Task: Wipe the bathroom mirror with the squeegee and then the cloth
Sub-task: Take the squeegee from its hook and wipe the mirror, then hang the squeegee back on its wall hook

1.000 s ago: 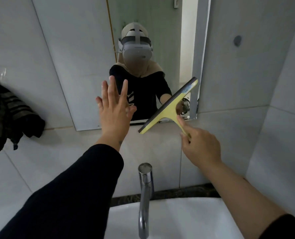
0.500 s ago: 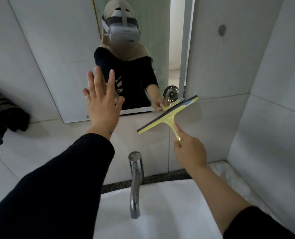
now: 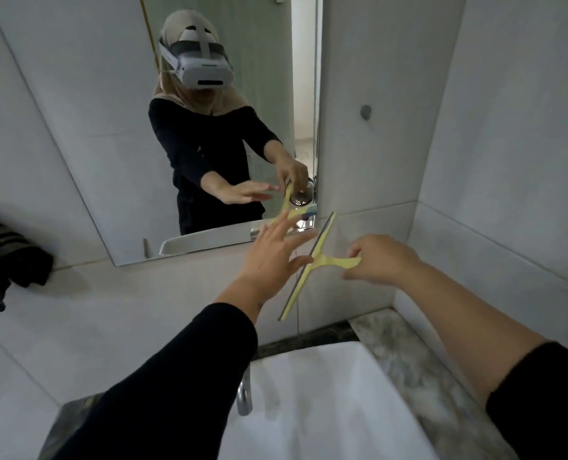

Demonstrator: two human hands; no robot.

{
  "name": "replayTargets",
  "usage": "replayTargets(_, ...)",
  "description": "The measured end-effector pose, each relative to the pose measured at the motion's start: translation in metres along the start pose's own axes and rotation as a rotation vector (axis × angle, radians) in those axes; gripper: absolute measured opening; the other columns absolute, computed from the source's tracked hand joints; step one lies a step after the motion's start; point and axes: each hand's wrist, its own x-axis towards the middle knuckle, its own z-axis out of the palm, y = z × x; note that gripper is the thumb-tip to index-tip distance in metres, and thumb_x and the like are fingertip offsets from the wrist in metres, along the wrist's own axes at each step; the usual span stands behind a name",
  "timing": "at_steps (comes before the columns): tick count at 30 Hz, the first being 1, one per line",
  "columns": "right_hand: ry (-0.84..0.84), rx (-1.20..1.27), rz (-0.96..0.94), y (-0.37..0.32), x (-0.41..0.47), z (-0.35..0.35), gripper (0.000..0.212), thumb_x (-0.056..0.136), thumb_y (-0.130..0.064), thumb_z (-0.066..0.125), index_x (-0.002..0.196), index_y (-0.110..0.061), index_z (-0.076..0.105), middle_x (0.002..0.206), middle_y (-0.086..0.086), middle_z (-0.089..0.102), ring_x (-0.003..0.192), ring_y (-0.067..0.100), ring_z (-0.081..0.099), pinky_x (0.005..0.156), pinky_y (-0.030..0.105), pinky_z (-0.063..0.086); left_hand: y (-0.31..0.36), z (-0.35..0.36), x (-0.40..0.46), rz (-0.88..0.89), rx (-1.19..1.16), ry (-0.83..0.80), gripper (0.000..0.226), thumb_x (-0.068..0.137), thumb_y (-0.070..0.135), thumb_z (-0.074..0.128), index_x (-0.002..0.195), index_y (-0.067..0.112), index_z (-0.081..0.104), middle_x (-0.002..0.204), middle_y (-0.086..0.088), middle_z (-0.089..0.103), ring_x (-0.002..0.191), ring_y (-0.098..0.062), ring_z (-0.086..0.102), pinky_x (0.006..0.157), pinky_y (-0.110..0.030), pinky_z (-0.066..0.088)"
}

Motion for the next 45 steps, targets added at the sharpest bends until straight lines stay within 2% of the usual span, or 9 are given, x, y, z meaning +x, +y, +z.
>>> replayTargets(5, -0.02, -0.132, -0.175, 0.002, -0.013, -0.058, 0.029, 0.067, -0.048, 0.078, 0.092, -0.035, 0.069, 0.072, -0.017, 0.054, 0.082, 0.013, 0.054, 0.068, 0.028, 0.039, 0.031, -0.002, 0.014, 0.184, -0.091, 0.058, 0.045, 0.089, 0.035, 0.058, 0.134, 0.026, 0.052, 0.139, -0.003, 0.051, 0.142, -0.021, 0.027, 0.114, -0.046, 0.02)
replayTargets(11, 0.131, -0.267, -0.233, 0.005, -0.018, -0.107, 0.039, 0.065, -0.06, 0.074, 0.095, -0.036, 0.066, 0.087, -0.016, 0.056, 0.089, 0.011, 0.052, 0.086, 0.039, 0.033, 0.045, -0.013, 0.035, 0.259, -0.029, 0.242, 0.04, 0.09, 0.022, 0.059, 0.13, 0.023, 0.053, 0.108, -0.002, 0.066, 0.104, -0.026, 0.062, 0.108, -0.039, 0.031)
replayTargets(15, 0.277, -0.316, -0.156, 0.012, -0.01, -0.13, 0.052, 0.061, -0.076, 0.064, 0.096, -0.038, 0.063, 0.094, -0.013, 0.058, 0.098, 0.015, 0.052, 0.088, 0.041, 0.031, 0.051, -0.02, 0.047, 0.24, 0.022, 0.296, 0.05, 0.09, 0.027, 0.059, 0.137, 0.028, 0.043, 0.091, -0.003, 0.064, 0.082, -0.029, 0.062, 0.094, -0.044, 0.047)
replayTargets(19, 0.427, 0.13, 0.034, 0.017, 0.009, -0.13, 0.071, 0.072, -0.062, 0.068, 0.131, -0.031, 0.046, 0.134, 0.009, 0.039, 0.121, 0.033, 0.043, 0.096, 0.041, 0.039, 0.058, -0.016, 0.05, 0.209, 0.05, 0.372, 0.056, 0.086, 0.025, 0.065, 0.138, 0.028, 0.045, 0.076, -0.002, 0.06, 0.063, -0.027, 0.056, 0.054, -0.034, 0.044)
replayTargets(23, 0.536, 0.847, 0.208, 0.002, 0.027, -0.113, 0.062, 0.08, -0.031, 0.073, 0.13, -0.015, 0.038, 0.121, 0.006, 0.049, 0.103, 0.032, 0.06, 0.078, 0.043, 0.057, 0.068, -0.006, 0.055, 0.088, 0.113, 0.423, 0.062, 0.078, 0.025, 0.075, 0.135, 0.029, 0.051, 0.069, 0.0, 0.059, 0.05, -0.026, 0.052, 0.051, -0.028, 0.028)
replayTargets(26, 0.624, 0.891, 0.229, -0.011, 0.049, -0.102, 0.05, 0.084, -0.016, 0.067, 0.125, -0.01, 0.04, 0.121, 0.013, 0.056, 0.103, 0.033, 0.06, 0.081, 0.035, 0.052, 0.075, 0.005, 0.061, 0.003, 0.122, 0.373, 0.069, 0.072, 0.027, 0.08, 0.135, 0.029, 0.051, 0.066, 0.001, 0.058, 0.044, -0.024, 0.049, 0.049, -0.029, 0.025)
replayTargets(31, 0.61, 0.771, 0.166, -0.017, 0.088, -0.098, 0.044, 0.087, -0.01, 0.063, 0.122, -0.011, 0.038, 0.117, 0.015, 0.059, 0.1, 0.031, 0.061, 0.075, 0.032, 0.045, 0.075, 0.031, 0.076, -0.08, 0.091, 0.258, 0.093, 0.065, 0.02, 0.084, 0.144, 0.022, 0.036, 0.069, 0.003, 0.056, 0.041, -0.019, 0.044, 0.044, -0.028, 0.024)
replayTargets(38, 0.666, 0.758, 0.027, -0.001, 0.135, -0.112, 0.04, 0.076, -0.012, 0.077, 0.111, -0.014, 0.057, 0.085, 0.0, 0.056, 0.074, 0.016, 0.055, 0.051, 0.015, 0.034, 0.075, 0.046, 0.121, -0.224, -0.02, 0.138, 0.101, 0.082, -0.007, 0.047, 0.146, 0.034, -0.02, 0.108, -0.002, 0.05, 0.062, -0.023, 0.042, 0.053, -0.035, 0.033)
replayTargets(45, 0.716, 0.738, -0.062, 0.01, 0.163, -0.1, 0.038, 0.071, -0.012, 0.08, 0.104, -0.016, 0.061, 0.087, -0.003, 0.061, 0.08, 0.015, 0.059, 0.075, 0.025, 0.047, 0.069, 0.073, 0.144, -0.258, -0.119, 0.1, 0.098, 0.084, -0.008, 0.042, 0.145, 0.035, -0.022, 0.114, -0.002, 0.048, 0.063, -0.024, 0.044, 0.054, -0.035, 0.035)
